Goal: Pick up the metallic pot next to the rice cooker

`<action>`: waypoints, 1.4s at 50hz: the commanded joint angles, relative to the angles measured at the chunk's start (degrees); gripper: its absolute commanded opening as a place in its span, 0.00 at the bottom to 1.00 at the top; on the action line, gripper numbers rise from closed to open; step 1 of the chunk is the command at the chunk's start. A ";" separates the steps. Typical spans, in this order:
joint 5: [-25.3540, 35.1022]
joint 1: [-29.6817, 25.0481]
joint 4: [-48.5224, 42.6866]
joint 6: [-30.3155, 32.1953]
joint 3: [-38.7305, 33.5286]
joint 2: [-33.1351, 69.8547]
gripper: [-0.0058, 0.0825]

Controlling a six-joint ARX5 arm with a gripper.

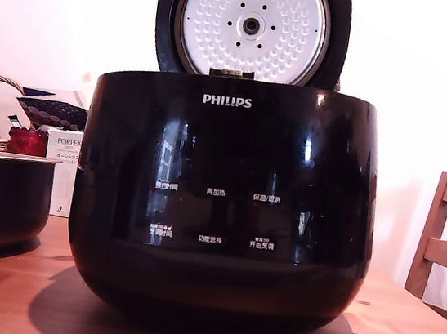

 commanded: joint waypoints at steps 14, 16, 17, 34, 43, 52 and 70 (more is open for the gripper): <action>-0.72 2.73 -6.47 -0.17 2.29 -0.07 0.04; -0.52 3.13 -8.24 0.96 3.10 -0.07 0.04; -0.39 3.32 -9.29 0.96 3.52 -0.07 0.04; 1.33 5.60 -36.20 16.22 14.62 7.56 0.04; 2.03 5.60 -48.06 23.15 17.68 14.23 0.14; 2.14 5.62 -52.92 24.59 17.68 21.81 0.40; 2.21 6.10 -51.69 35.39 17.68 35.26 0.48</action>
